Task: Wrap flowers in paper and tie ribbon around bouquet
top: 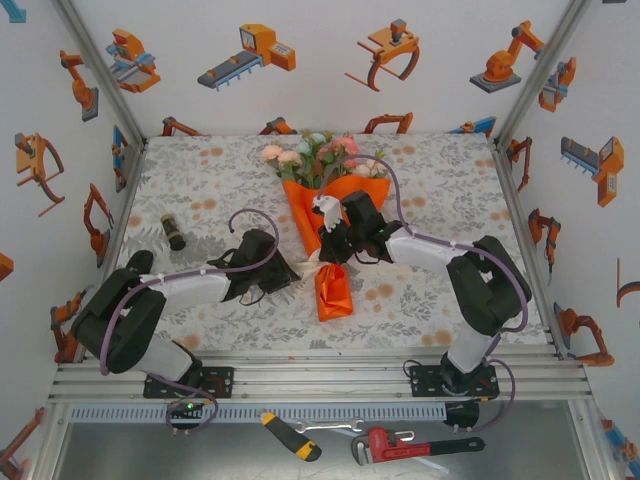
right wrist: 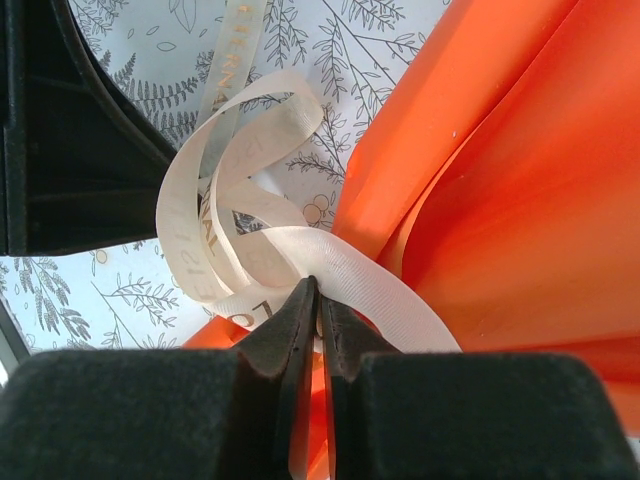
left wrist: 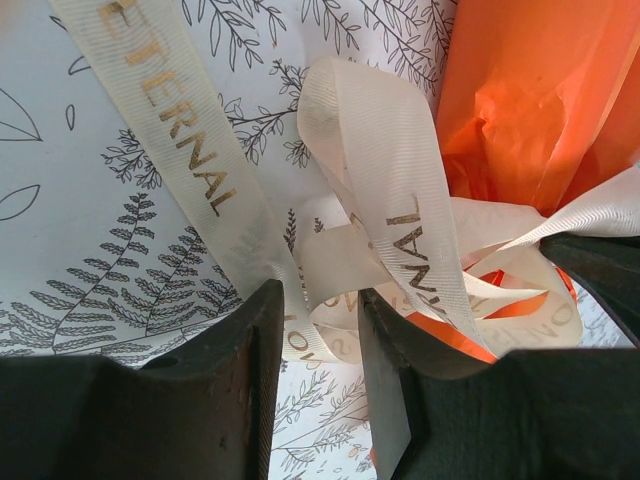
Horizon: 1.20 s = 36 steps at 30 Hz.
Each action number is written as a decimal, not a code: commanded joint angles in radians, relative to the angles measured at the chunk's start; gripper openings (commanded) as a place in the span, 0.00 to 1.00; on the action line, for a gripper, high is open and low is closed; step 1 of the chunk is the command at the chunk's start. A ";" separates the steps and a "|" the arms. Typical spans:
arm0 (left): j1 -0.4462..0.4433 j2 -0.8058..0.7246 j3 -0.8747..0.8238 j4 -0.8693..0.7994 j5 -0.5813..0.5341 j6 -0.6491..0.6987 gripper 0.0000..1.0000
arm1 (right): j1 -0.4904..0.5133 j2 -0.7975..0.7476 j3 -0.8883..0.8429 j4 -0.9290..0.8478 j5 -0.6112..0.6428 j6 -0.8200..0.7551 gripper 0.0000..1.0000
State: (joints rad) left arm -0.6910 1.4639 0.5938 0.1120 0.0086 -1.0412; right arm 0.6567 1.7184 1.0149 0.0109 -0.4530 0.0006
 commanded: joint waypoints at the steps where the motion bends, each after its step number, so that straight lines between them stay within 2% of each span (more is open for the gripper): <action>1: 0.006 -0.005 0.029 -0.015 -0.003 0.015 0.38 | 0.001 -0.038 0.026 0.004 -0.004 0.009 0.10; 9: 0.006 -0.015 0.040 -0.045 -0.032 0.034 0.37 | 0.001 -0.046 0.019 0.024 -0.027 0.025 0.06; 13: -0.009 -0.035 0.078 -0.109 -0.092 0.140 0.37 | 0.002 -0.042 0.019 0.024 -0.024 0.025 0.06; 20: -0.038 0.027 0.153 -0.201 -0.141 0.288 0.35 | 0.001 -0.034 0.017 0.030 -0.027 0.028 0.05; 30: -0.043 0.093 0.158 -0.152 -0.130 0.293 0.31 | 0.002 -0.037 0.012 0.034 -0.028 0.035 0.05; 32: -0.042 0.089 0.154 -0.150 -0.130 0.285 0.23 | 0.002 -0.037 0.012 0.035 -0.025 0.039 0.05; 35: -0.043 0.046 0.145 -0.164 -0.123 0.270 0.03 | 0.001 -0.041 0.008 0.039 0.011 0.060 0.05; 36: -0.043 0.025 0.144 -0.176 -0.113 0.260 0.00 | 0.001 -0.043 0.007 0.042 0.026 0.067 0.05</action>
State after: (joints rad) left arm -0.7269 1.5383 0.7395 -0.0311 -0.1116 -0.7727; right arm 0.6567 1.7012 1.0149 0.0154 -0.4519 0.0376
